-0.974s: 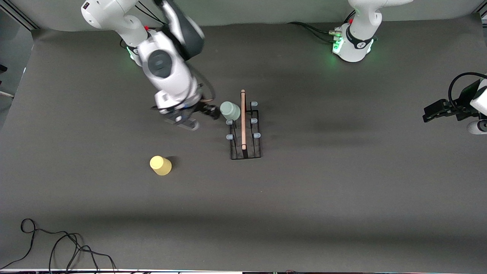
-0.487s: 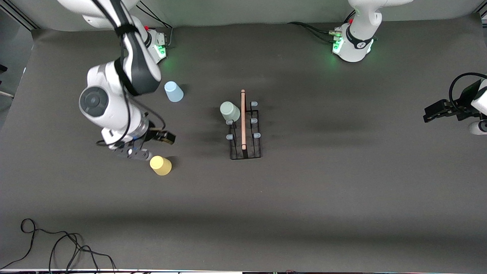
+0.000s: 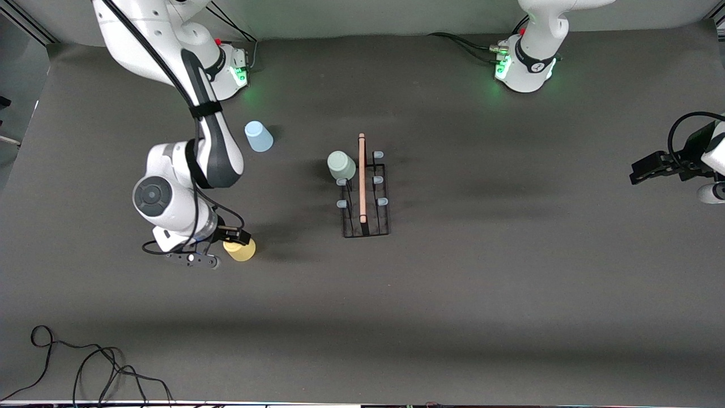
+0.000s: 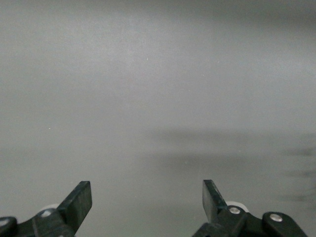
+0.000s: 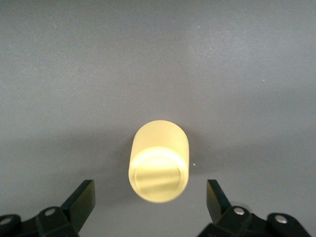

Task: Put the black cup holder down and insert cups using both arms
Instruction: 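Move the right gripper to the yellow cup and grasp it, then carry the yellow cup with the right gripper over the rack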

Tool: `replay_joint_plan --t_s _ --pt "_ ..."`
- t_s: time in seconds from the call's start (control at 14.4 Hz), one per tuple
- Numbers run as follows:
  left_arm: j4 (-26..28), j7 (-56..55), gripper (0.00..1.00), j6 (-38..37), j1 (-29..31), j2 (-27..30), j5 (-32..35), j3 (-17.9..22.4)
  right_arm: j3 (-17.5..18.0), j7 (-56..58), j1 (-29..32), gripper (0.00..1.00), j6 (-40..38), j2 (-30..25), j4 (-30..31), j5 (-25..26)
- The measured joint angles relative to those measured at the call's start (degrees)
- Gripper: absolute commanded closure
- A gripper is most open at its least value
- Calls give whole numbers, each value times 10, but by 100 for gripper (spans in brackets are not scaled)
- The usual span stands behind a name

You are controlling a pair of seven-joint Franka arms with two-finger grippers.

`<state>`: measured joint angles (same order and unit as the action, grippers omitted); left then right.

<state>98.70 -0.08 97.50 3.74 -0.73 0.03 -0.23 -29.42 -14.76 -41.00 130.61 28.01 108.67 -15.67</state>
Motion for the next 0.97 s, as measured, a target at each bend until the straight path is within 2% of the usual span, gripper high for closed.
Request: replay_joint_plan --t_s 0.49,0.56,0.63,0.97 --pt "0 0 0 -1 0 -2 -2 0 7 1 0 2 13 43 -3 -15" --pt "0 0 0 0 0 -4 -2 0 7 1 0 54 13 46 -3 -16" --pt "-1 1 0 1 0 -5 -2 0 7 3 0 100 13 47 -2 -16" --pt "-5 9 0 1 0 -8 -2 -2 7 22 0 100 11 41 -1 -19"
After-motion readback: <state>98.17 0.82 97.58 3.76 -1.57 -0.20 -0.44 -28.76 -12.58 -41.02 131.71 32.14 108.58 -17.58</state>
